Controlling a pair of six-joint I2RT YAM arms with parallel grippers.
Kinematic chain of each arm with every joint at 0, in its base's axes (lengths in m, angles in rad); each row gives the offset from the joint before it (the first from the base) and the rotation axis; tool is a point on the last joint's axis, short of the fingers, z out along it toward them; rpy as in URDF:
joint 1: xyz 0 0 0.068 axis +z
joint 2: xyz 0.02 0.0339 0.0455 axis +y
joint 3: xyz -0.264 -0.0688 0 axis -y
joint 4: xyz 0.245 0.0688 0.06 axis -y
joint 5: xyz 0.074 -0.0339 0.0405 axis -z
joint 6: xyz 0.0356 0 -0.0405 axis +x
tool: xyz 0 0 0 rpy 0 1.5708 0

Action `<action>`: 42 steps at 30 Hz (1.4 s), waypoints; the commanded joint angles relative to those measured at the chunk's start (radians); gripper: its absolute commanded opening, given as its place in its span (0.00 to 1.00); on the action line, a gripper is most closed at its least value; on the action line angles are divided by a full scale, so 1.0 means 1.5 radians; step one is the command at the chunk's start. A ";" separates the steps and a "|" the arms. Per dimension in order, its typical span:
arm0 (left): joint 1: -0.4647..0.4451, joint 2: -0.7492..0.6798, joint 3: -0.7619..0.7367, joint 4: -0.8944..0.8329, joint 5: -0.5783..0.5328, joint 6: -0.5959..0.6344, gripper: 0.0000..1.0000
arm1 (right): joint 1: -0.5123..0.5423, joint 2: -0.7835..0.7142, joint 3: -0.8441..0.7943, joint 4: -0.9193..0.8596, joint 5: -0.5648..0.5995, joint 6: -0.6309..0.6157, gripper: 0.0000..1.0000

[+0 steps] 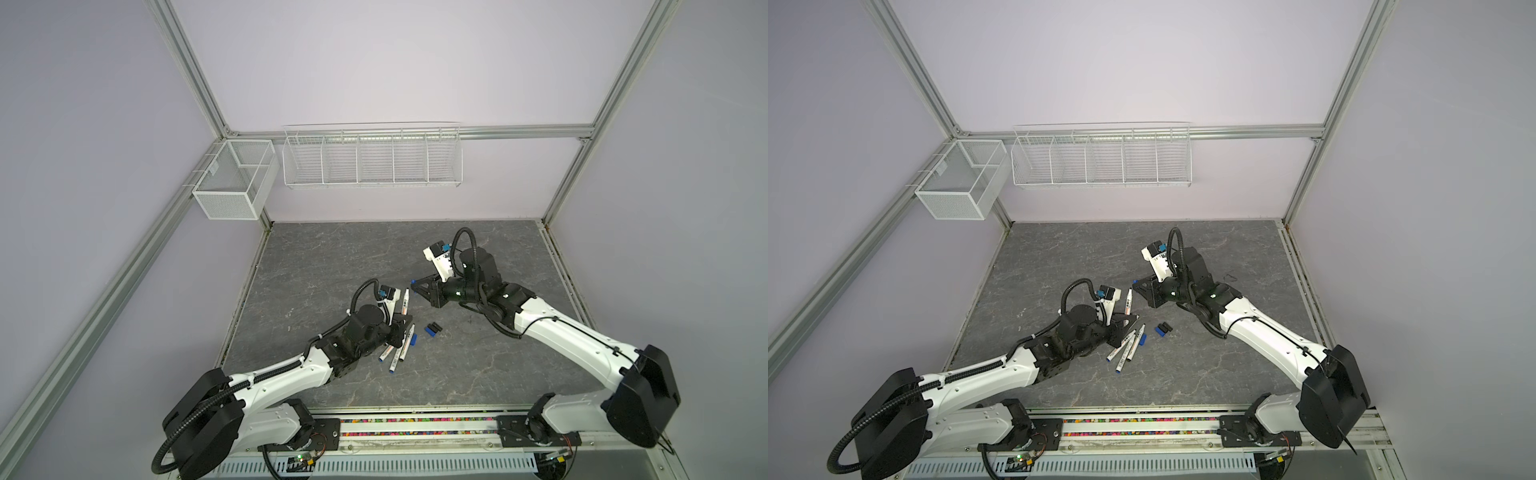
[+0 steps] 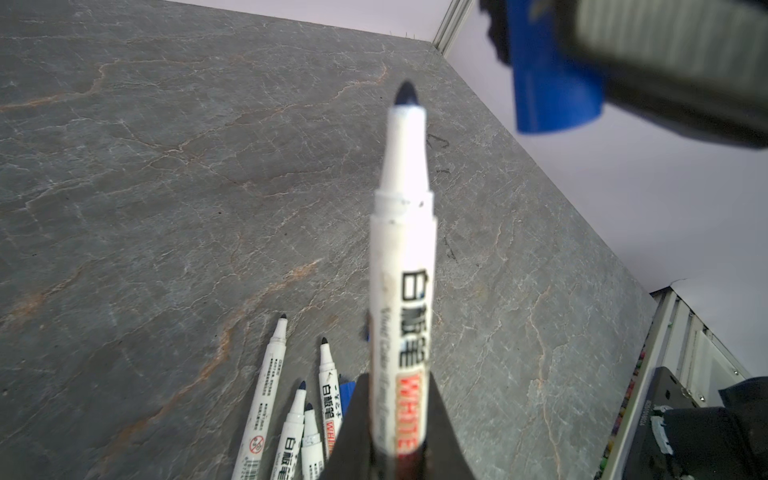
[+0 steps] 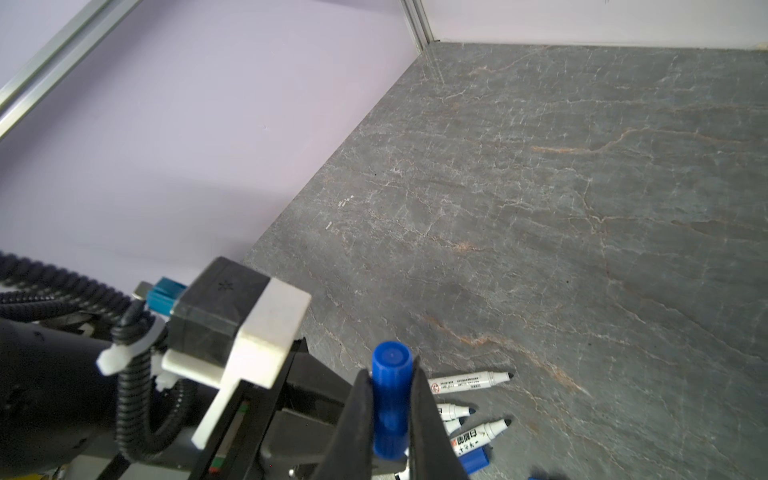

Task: Insert the pens into the pen caps
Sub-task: 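Lift the blue cap with the right gripper above the upright marker tip, then press the blue cap down onto the marker tip with the right gripper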

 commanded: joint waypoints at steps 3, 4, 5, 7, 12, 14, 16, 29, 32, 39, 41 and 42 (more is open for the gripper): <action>-0.006 0.004 0.009 0.011 0.010 0.012 0.00 | -0.004 0.028 0.025 0.035 -0.002 0.000 0.07; -0.006 0.004 0.009 0.011 0.010 0.012 0.00 | -0.004 0.032 0.028 0.037 -0.002 0.001 0.07; -0.006 0.004 0.009 0.013 0.010 0.012 0.00 | -0.004 0.036 0.031 0.038 -0.002 0.001 0.07; -0.007 0.004 0.009 0.014 0.013 0.014 0.00 | -0.004 0.043 0.034 0.042 0.000 0.001 0.07; -0.007 0.003 0.009 0.015 0.016 0.016 0.00 | -0.004 0.057 0.040 0.054 -0.004 0.004 0.07; -0.007 0.004 0.009 0.015 0.014 0.016 0.00 | -0.004 0.062 0.040 0.056 -0.008 0.007 0.07; -0.008 0.004 0.009 0.016 0.011 0.015 0.00 | -0.004 0.062 0.037 0.058 -0.014 0.011 0.07; -0.008 0.002 0.000 0.043 -0.011 0.007 0.00 | -0.003 0.043 -0.004 0.059 -0.026 0.026 0.07; -0.007 0.002 0.000 0.049 -0.018 0.003 0.00 | -0.002 0.039 -0.011 0.063 -0.030 0.031 0.07; -0.006 -0.002 -0.004 0.128 -0.044 -0.005 0.00 | -0.004 0.013 -0.032 0.075 -0.063 0.049 0.07; -0.004 -0.005 0.005 0.151 -0.056 -0.013 0.00 | -0.004 0.002 -0.036 0.075 -0.082 0.051 0.07; -0.001 -0.006 0.013 0.156 -0.055 -0.014 0.00 | -0.003 -0.005 -0.038 0.072 -0.090 0.051 0.08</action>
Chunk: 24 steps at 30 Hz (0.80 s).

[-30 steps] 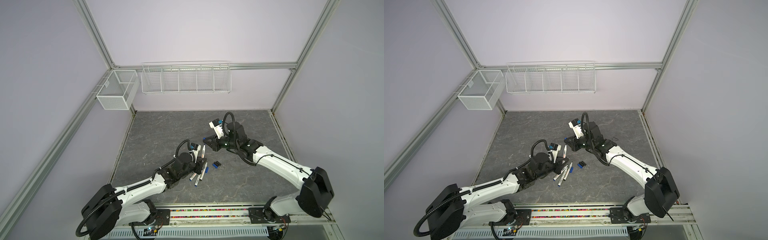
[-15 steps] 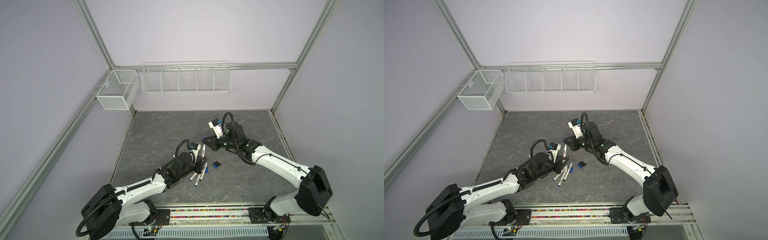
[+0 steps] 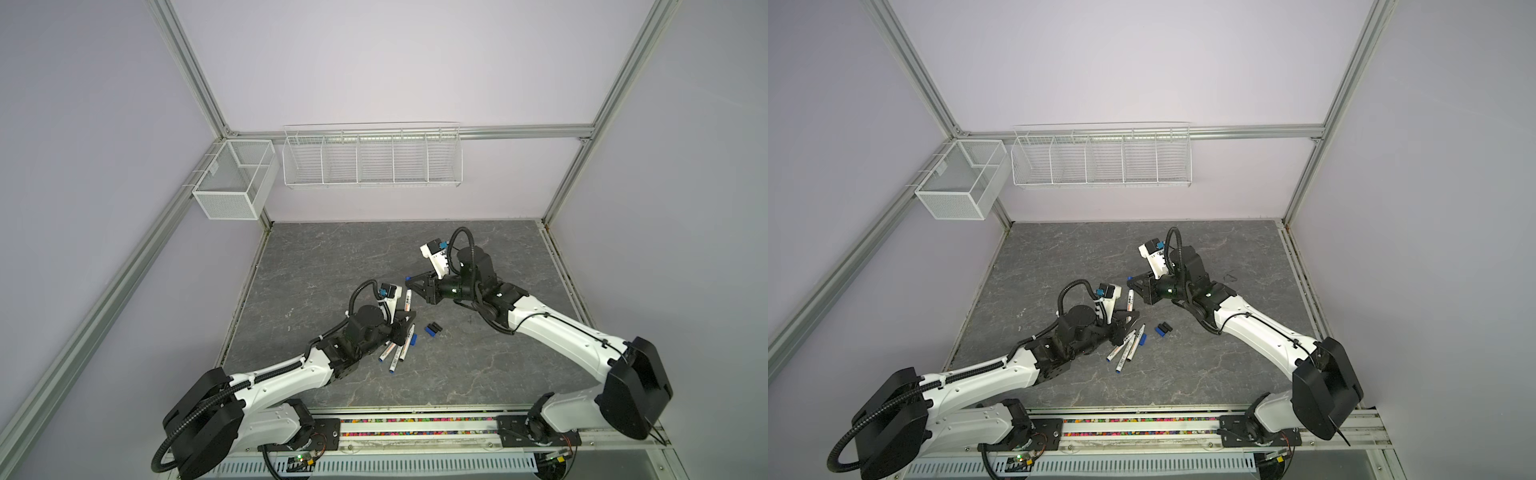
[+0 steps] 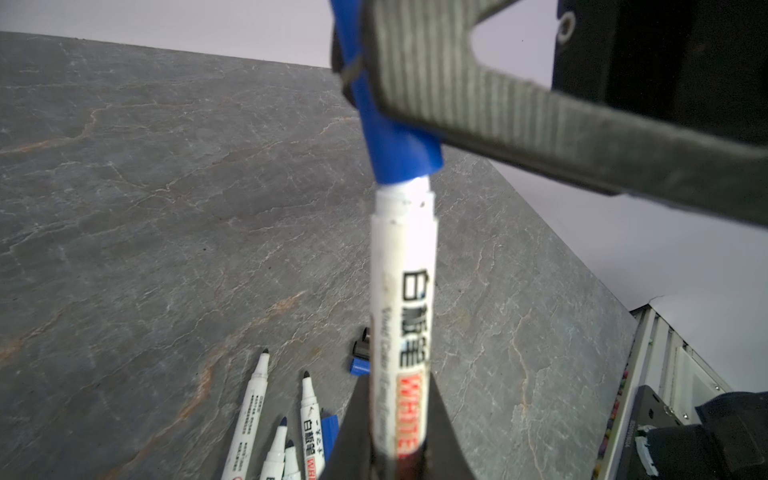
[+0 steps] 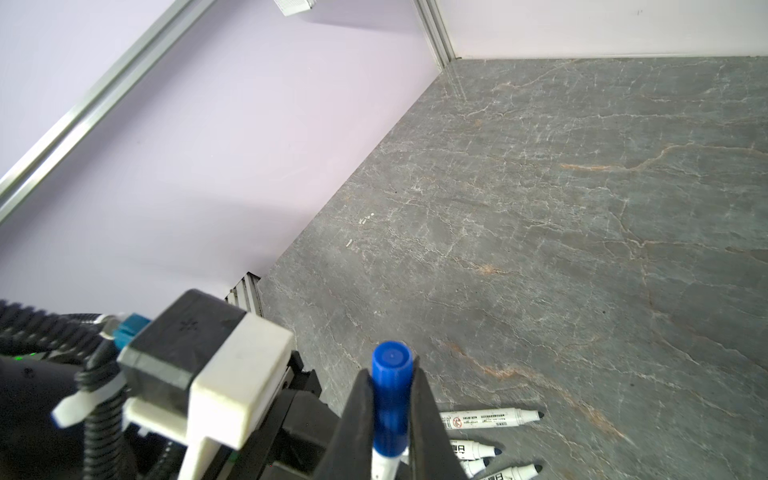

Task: Insert the pens into the pen caps
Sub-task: 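Press the blue cap down onto the marker tip with the right gripper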

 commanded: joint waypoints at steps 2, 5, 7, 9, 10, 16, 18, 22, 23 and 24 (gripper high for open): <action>0.013 -0.002 0.037 0.088 -0.041 -0.012 0.00 | -0.002 -0.040 -0.025 -0.019 -0.068 0.007 0.08; 0.020 0.006 0.073 0.090 -0.027 -0.002 0.00 | -0.001 -0.054 -0.023 -0.047 -0.105 -0.010 0.08; 0.025 0.010 0.090 0.095 -0.023 0.003 0.00 | -0.001 -0.060 -0.021 -0.070 -0.130 -0.023 0.09; 0.030 0.011 0.099 0.109 -0.026 0.005 0.00 | -0.001 -0.062 -0.020 -0.098 -0.167 -0.039 0.09; 0.032 0.011 0.103 0.111 -0.030 0.006 0.00 | -0.001 -0.061 -0.019 -0.110 -0.180 -0.044 0.09; 0.032 0.021 0.133 0.058 -0.104 0.043 0.00 | 0.007 -0.053 -0.016 -0.202 -0.266 -0.103 0.10; 0.031 0.023 0.136 0.047 -0.116 0.057 0.00 | 0.008 -0.055 -0.019 -0.216 -0.278 -0.111 0.10; 0.031 0.025 0.131 0.050 -0.109 0.091 0.00 | 0.009 -0.057 -0.022 -0.225 -0.288 -0.114 0.10; 0.030 0.024 0.124 0.063 -0.106 0.095 0.00 | 0.009 -0.058 -0.021 -0.229 -0.287 -0.118 0.09; 0.030 0.021 0.116 0.078 -0.105 0.097 0.00 | 0.009 -0.059 -0.020 -0.233 -0.281 -0.121 0.09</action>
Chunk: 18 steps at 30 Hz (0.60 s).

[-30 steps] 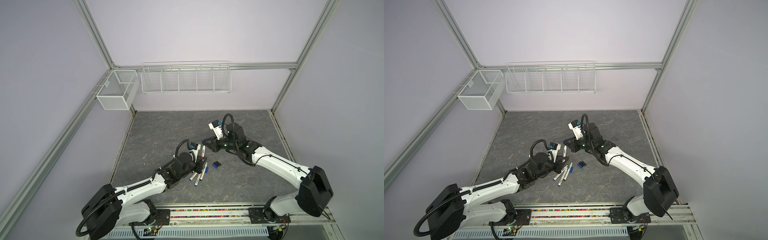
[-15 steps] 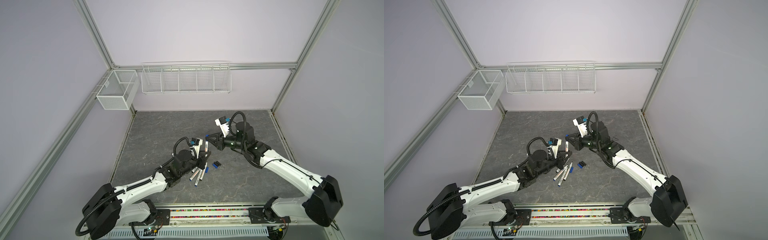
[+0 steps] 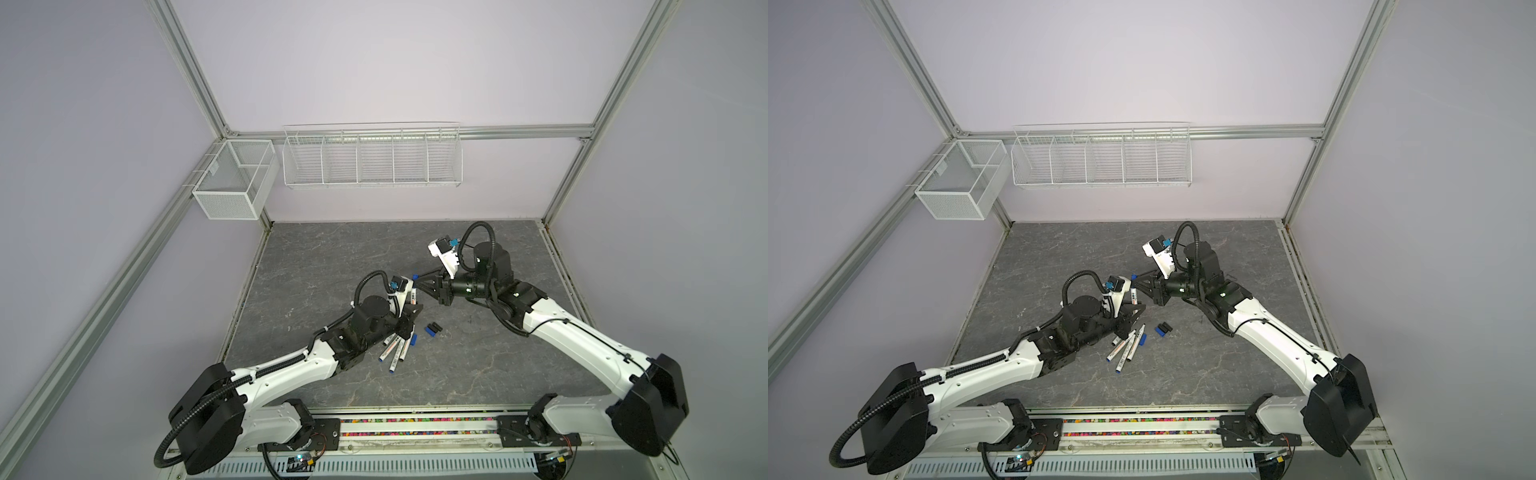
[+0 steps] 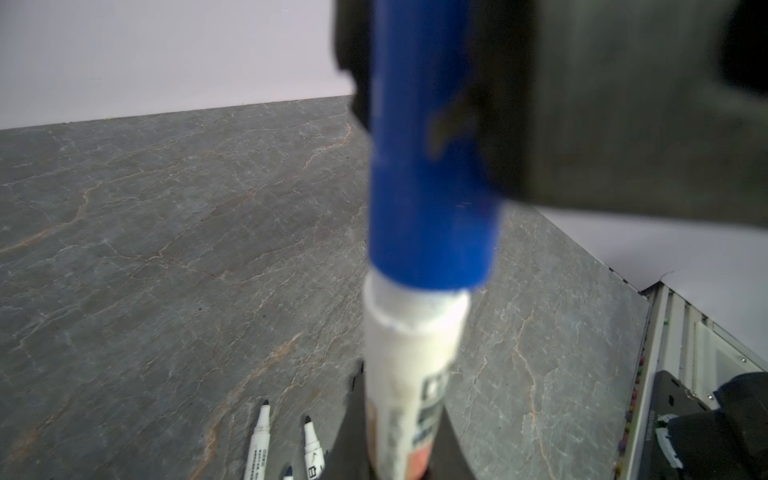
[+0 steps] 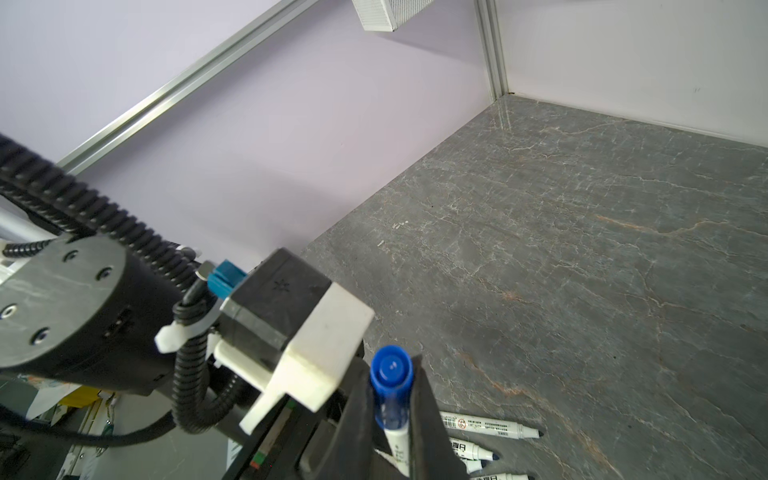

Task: Insert the pens into the pen caps
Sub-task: 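Press the blue cap down onto the marker tip with the right gripper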

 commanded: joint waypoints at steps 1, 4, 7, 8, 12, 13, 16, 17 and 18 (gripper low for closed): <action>0.031 -0.011 0.028 0.135 -0.113 -0.008 0.00 | 0.037 -0.003 -0.025 -0.193 -0.158 -0.022 0.09; 0.030 -0.020 0.013 0.146 -0.113 0.000 0.00 | 0.036 -0.009 -0.017 -0.210 -0.115 -0.039 0.08; 0.027 -0.030 0.012 0.114 -0.112 0.019 0.00 | 0.032 -0.013 -0.002 -0.233 -0.069 -0.056 0.07; 0.026 -0.034 0.012 0.102 -0.111 0.027 0.00 | 0.032 -0.014 0.006 -0.243 -0.054 -0.063 0.07; 0.020 -0.054 0.003 0.072 -0.093 0.060 0.00 | 0.031 -0.013 0.030 -0.297 -0.009 -0.103 0.07; 0.019 -0.058 0.002 0.066 -0.089 0.065 0.00 | 0.030 -0.013 0.035 -0.308 -0.005 -0.112 0.07; 0.016 -0.066 -0.002 0.043 -0.075 0.079 0.00 | 0.028 -0.012 0.043 -0.324 -0.001 -0.123 0.07; 0.016 -0.066 -0.002 0.038 -0.068 0.081 0.00 | 0.029 -0.010 0.045 -0.327 0.001 -0.124 0.07; 0.016 -0.067 -0.002 0.033 -0.061 0.083 0.00 | 0.028 -0.010 0.045 -0.330 0.003 -0.126 0.07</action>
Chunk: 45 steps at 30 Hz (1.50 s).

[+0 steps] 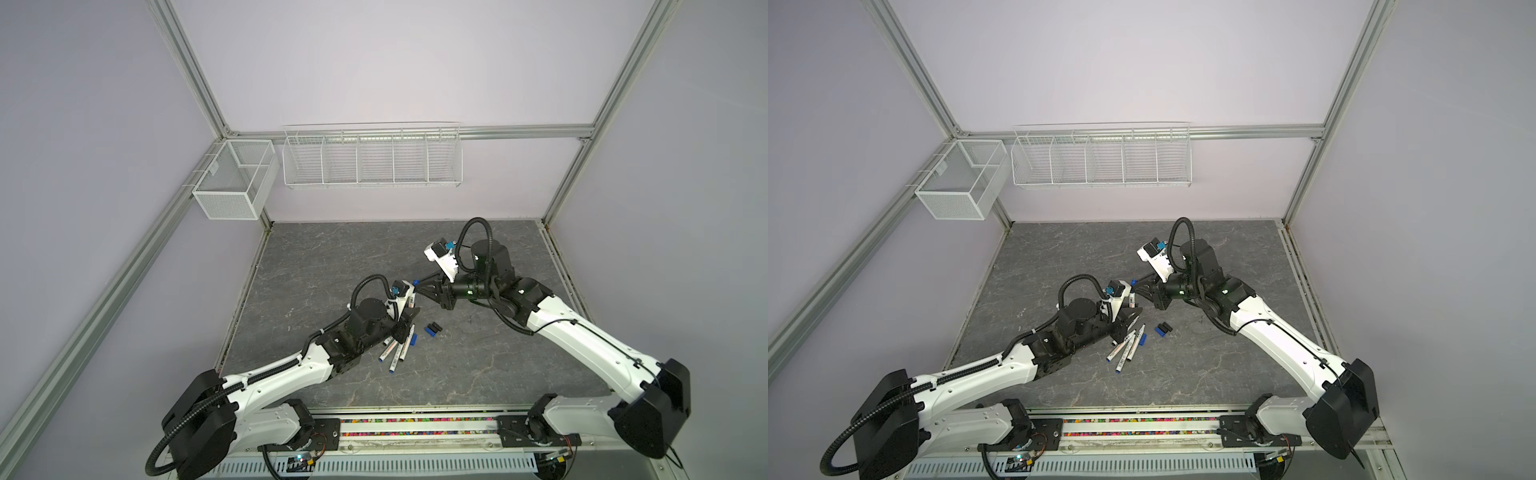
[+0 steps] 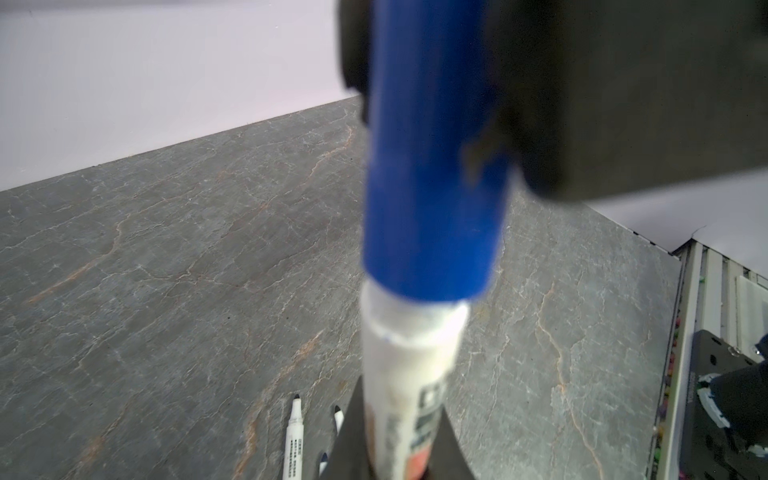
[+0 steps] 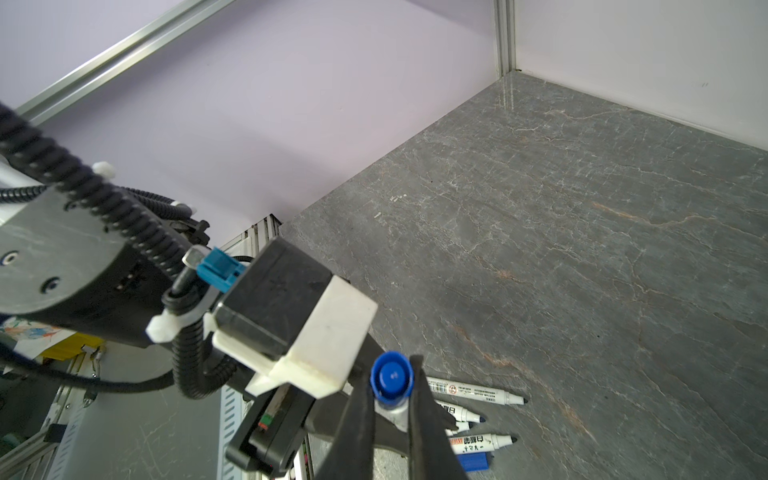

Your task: Insert the pens into the pen caps

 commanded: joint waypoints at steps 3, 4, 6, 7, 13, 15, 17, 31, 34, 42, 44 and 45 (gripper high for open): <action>0.018 -0.028 0.015 0.054 -0.041 -0.003 0.00 | 0.011 0.006 -0.009 -0.199 -0.012 -0.048 0.07; 0.017 -0.025 0.016 0.051 -0.037 -0.002 0.00 | 0.011 0.008 -0.005 -0.205 -0.011 -0.052 0.07; 0.017 -0.021 0.018 0.046 -0.030 0.000 0.00 | 0.011 0.013 0.005 -0.218 -0.008 -0.061 0.07; 0.016 -0.018 0.020 0.041 -0.024 0.001 0.00 | 0.011 0.016 0.010 -0.223 -0.007 -0.065 0.07; 0.006 -0.001 0.026 0.028 -0.009 0.009 0.00 | 0.011 0.032 0.037 -0.247 -0.016 -0.077 0.08; 0.005 0.001 0.024 0.034 -0.008 0.004 0.00 | 0.011 0.037 0.037 -0.247 -0.034 -0.075 0.08; 0.005 0.003 0.022 0.041 -0.008 0.003 0.00 | 0.011 0.039 0.037 -0.246 -0.049 -0.071 0.09; 0.005 0.011 -0.008 0.067 -0.007 -0.001 0.00 | -0.025 -0.040 0.020 -0.211 0.050 -0.052 0.42; 0.005 0.011 -0.014 0.069 -0.005 -0.006 0.00 | -0.037 -0.059 0.020 -0.187 0.051 -0.047 0.42; 0.003 0.016 -0.031 0.098 0.039 -0.042 0.00 | -0.038 -0.024 0.066 -0.110 -0.005 0.003 0.42; 0.002 0.019 -0.032 0.106 0.047 -0.049 0.00 | -0.037 -0.010 0.076 -0.083 -0.023 0.019 0.42; 0.002 0.020 -0.033 0.108 0.052 -0.053 0.00 | -0.037 -0.002 0.082 -0.072 -0.031 0.025 0.42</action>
